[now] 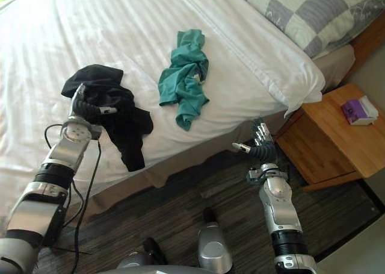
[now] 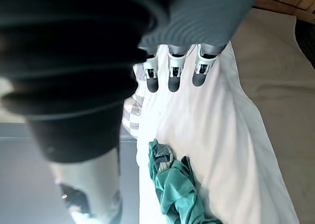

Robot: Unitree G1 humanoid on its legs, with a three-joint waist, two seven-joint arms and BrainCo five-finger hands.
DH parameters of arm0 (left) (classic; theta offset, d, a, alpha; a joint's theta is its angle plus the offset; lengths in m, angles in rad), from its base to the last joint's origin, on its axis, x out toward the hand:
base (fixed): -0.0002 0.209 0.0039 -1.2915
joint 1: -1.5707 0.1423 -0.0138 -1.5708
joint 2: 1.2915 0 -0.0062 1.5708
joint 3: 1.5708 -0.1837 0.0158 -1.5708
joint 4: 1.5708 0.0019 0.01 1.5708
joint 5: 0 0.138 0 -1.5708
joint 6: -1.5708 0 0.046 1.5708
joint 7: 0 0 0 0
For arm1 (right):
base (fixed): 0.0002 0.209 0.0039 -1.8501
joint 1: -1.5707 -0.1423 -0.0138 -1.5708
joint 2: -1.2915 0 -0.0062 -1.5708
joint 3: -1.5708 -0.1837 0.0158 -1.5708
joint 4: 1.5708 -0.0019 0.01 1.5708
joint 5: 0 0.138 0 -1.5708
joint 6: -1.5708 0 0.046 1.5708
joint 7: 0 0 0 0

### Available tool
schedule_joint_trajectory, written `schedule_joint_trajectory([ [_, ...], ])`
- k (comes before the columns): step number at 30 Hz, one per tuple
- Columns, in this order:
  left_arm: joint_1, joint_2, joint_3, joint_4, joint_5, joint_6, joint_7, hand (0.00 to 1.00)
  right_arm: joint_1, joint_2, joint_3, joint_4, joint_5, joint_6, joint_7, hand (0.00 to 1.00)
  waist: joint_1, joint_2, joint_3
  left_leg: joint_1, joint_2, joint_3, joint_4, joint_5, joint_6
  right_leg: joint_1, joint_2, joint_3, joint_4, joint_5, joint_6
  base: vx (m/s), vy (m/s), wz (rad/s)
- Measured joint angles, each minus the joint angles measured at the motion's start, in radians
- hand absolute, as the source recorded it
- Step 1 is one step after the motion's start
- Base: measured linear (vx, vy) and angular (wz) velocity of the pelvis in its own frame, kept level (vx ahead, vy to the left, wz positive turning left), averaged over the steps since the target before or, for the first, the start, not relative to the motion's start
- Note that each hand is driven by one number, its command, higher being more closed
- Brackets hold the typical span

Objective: Tidy the bed and pick cloth on bed and put in laundry

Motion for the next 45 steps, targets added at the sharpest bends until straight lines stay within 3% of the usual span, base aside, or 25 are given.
schedule_joint_trajectory([
  [2,-0.009,0.014,0.000,0.024,0.000,0.007,-0.001,0.00,-0.011,0.000,0.000,-0.027,-0.006,-0.001,0.011,0.00,-0.007,0.014,0.014,-0.046,0.006,0.004,0.002,0.008,-0.006,-0.038,0.000,-0.009,-0.019,0.026,-0.007,-0.06,-0.050,-0.14],
  [8,-0.062,0.009,0.009,0.079,0.006,0.059,0.026,0.00,-0.073,0.000,0.000,-0.114,-0.006,0.021,-0.002,0.00,-0.010,0.015,0.101,-0.123,0.026,0.034,0.010,0.051,0.003,-0.137,0.019,-0.006,-0.005,0.070,0.007,0.01,-0.038,-0.10],
  [19,-0.167,-0.032,0.071,0.034,0.023,0.179,0.237,0.00,-0.061,-0.037,0.038,-0.312,0.018,0.038,0.017,0.00,-0.009,0.017,0.142,-0.202,0.032,0.125,0.051,0.021,0.001,-0.324,0.002,0.007,0.216,-0.040,0.010,0.03,-0.022,0.01],
  [20,-0.193,-0.032,0.085,0.033,0.018,0.186,0.254,1.00,-0.063,-0.037,0.039,-0.320,0.028,0.039,0.017,0.00,-0.011,0.017,0.157,-0.205,0.038,0.146,0.057,0.025,0.004,-0.333,0.000,0.006,0.221,-0.040,0.010,0.05,-0.032,0.07],
  [23,-0.232,-0.027,0.105,0.024,0.022,0.195,0.258,1.00,-0.069,-0.035,0.054,-0.320,0.037,0.041,0.013,0.00,-0.009,0.015,0.178,-0.230,0.047,0.162,0.083,0.029,0.011,-0.362,0.002,0.012,0.230,-0.040,0.010,0.05,-0.022,-0.05],
  [26,-0.230,-0.008,0.130,-0.007,0.085,0.196,0.192,1.00,-0.069,-0.032,0.062,-0.328,0.036,0.044,0.013,0.00,-0.006,0.015,0.178,-0.243,0.061,0.169,0.103,0.024,0.010,-0.370,0.010,0.012,0.229,-0.039,0.011,0.09,-0.025,-0.03],
  [27,-0.216,0.012,0.128,-0.024,0.116,0.193,0.137,1.00,-0.067,-0.028,0.062,-0.359,0.034,0.046,0.014,0.00,-0.005,0.015,0.178,-0.242,0.064,0.169,0.104,0.024,0.010,-0.367,0.012,0.008,0.230,-0.039,0.011,0.06,-0.023,-0.01],
  [31,-0.092,0.023,0.123,-0.085,0.149,0.111,0.010,1.00,-0.059,-0.026,0.054,-0.415,-0.013,0.031,0.038,0.00,-0.001,0.015,0.178,-0.195,0.066,0.167,0.101,0.021,0.011,-0.314,0.005,-0.022,0.228,-0.039,0.012,0.04,-0.006,0.03],
  [33,-0.026,0.007,0.113,-0.114,0.142,0.055,-0.023,1.00,-0.053,-0.028,0.044,-0.434,-0.052,0.017,0.048,0.00,0.002,0.015,0.178,-0.172,0.065,0.165,0.101,0.015,0.013,-0.286,-0.003,-0.041,0.226,-0.043,0.016,0.00,0.015,0.12],
  [35,0.116,-0.046,0.086,-0.199,0.054,-0.066,-0.077,1.00,-0.047,-0.046,0.007,-0.448,-0.132,-0.001,0.054,0.00,0.021,0.021,0.172,-0.155,0.058,0.136,0.104,0.004,0.019,-0.244,-0.023,-0.072,0.224,-0.058,0.023,-0.03,0.002,0.31],
  [38,0.298,-0.128,0.055,-0.268,-0.060,-0.178,-0.169,1.00,-0.056,-0.095,-0.029,-0.439,-0.228,0.000,0.049,0.00,0.040,0.036,0.129,-0.153,0.045,0.079,0.096,0.009,0.024,-0.205,-0.043,-0.118,0.223,-0.074,0.024,0.01,-0.012,0.53],
  [40,0.417,-0.155,0.012,-0.291,-0.136,-0.209,-0.248,1.00,-0.091,-0.116,-0.036,-0.387,-0.268,0.000,0.045,0.00,0.053,0.038,0.104,-0.145,0.041,0.043,0.095,0.012,0.024,-0.168,-0.047,-0.141,0.204,-0.075,0.023,0.05,0.000,0.45],
  [42,0.526,-0.185,-0.033,-0.286,-0.206,-0.197,-0.326,1.00,-0.124,-0.128,-0.069,-0.329,-0.326,0.004,0.036,0.00,0.071,0.046,0.089,-0.142,0.029,0.000,0.083,0.015,0.025,-0.136,-0.056,-0.174,0.185,-0.075,0.024,0.02,0.012,0.49],
  [45,0.739,-0.232,-0.067,-0.283,-0.246,-0.163,-0.408,1.00,-0.198,-0.223,-0.101,-0.222,-0.381,0.043,0.023,0.00,0.088,0.046,0.088,-0.177,0.017,-0.072,0.079,0.026,0.033,-0.113,-0.074,-0.230,0.162,-0.077,0.026,0.01,-0.026,0.66],
])
